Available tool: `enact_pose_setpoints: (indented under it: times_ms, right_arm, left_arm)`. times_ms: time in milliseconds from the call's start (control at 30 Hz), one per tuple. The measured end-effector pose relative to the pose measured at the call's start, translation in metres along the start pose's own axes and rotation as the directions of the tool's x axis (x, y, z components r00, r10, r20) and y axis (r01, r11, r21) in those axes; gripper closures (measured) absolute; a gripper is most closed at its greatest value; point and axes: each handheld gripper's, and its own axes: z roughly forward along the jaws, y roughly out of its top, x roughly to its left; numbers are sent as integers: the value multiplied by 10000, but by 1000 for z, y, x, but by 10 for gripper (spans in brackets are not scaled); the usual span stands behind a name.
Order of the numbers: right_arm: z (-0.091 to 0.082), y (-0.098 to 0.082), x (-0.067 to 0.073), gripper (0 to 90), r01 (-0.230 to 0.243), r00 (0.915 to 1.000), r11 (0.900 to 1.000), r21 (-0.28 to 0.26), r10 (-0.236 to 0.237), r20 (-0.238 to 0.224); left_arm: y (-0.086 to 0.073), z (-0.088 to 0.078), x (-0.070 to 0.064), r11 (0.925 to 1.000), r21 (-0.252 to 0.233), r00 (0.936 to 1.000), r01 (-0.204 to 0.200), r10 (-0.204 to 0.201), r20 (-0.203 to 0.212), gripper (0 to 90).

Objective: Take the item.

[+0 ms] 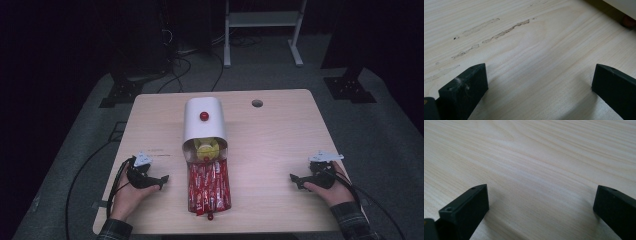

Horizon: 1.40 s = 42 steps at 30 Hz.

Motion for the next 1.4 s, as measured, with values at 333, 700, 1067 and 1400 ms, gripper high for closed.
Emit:
enact_pose_setpoints:
  times_ms: [333, 700, 1067, 1400]
  right_arm:
    - [0, 0, 0, 0, -22, 10000, 10000, 13, 22, -6]
    - [0, 0, 0, 0, -5, 10000, 10000, 9, 5, 0]
    - [0, 0, 0, 0, -8, 10000, 10000, 5, 8, 0]
    - [0, 0, 0, 0, -21, 10000, 10000, 14, 21, -1]
  left_arm:
    - [-1, -7, -1, 9999, -99, 10000, 46, -46, -13, 148]
    - [-1, -11, 0, 9997, -79, 9996, 210, -208, 187, 244]
    - [-1, -18, 1, 9993, -257, 9990, 278, -268, 370, 305]
    - [3, -27, -3, 9978, -494, 9978, 443, -417, 511, 325]
